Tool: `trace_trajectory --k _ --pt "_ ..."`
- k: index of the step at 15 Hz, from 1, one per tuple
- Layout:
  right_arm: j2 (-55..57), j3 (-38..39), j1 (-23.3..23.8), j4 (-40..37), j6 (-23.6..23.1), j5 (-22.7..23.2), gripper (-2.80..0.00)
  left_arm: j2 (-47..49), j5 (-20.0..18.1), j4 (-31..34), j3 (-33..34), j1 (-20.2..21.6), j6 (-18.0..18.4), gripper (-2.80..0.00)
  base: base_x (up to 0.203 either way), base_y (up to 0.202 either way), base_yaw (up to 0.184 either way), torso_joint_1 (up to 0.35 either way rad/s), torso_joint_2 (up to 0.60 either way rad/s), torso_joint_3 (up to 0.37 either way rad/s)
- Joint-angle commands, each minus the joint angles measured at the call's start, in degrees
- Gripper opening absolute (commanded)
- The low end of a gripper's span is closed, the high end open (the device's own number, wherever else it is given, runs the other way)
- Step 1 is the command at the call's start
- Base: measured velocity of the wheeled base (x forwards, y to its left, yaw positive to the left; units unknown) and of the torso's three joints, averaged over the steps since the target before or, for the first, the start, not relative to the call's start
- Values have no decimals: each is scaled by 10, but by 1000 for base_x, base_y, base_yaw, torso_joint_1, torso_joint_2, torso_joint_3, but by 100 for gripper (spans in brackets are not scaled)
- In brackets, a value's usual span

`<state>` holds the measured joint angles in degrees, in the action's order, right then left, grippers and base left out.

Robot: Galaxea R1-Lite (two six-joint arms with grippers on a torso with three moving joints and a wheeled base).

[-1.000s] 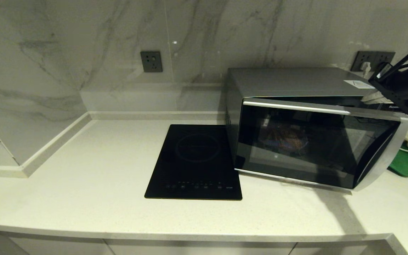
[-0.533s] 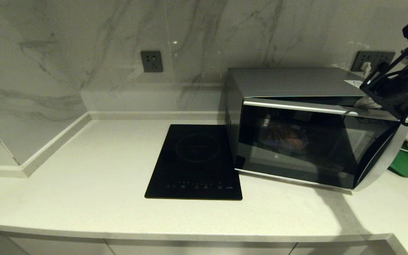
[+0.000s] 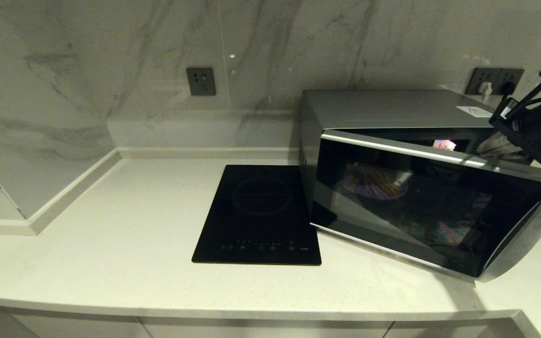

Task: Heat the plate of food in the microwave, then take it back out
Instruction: Open the microwave oven

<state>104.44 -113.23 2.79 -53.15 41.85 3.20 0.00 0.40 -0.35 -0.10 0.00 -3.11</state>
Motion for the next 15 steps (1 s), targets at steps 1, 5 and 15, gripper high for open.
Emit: trace_trajectory --k 1,5,15 --pt "-30 4 -9 -40 -7 3 -280 0 0 0 0 0 -1 -280 0 0 0 0 0 0" --pt "-60 4 -43 -96 -15 7 -280 0 0 0 0 0 -1 -280 0 0 0 0 0 0" --pt "-98 19 -63 -151 -16 32 -280 0 0 0 0 0 -1 -280 0 0 0 0 0 0"
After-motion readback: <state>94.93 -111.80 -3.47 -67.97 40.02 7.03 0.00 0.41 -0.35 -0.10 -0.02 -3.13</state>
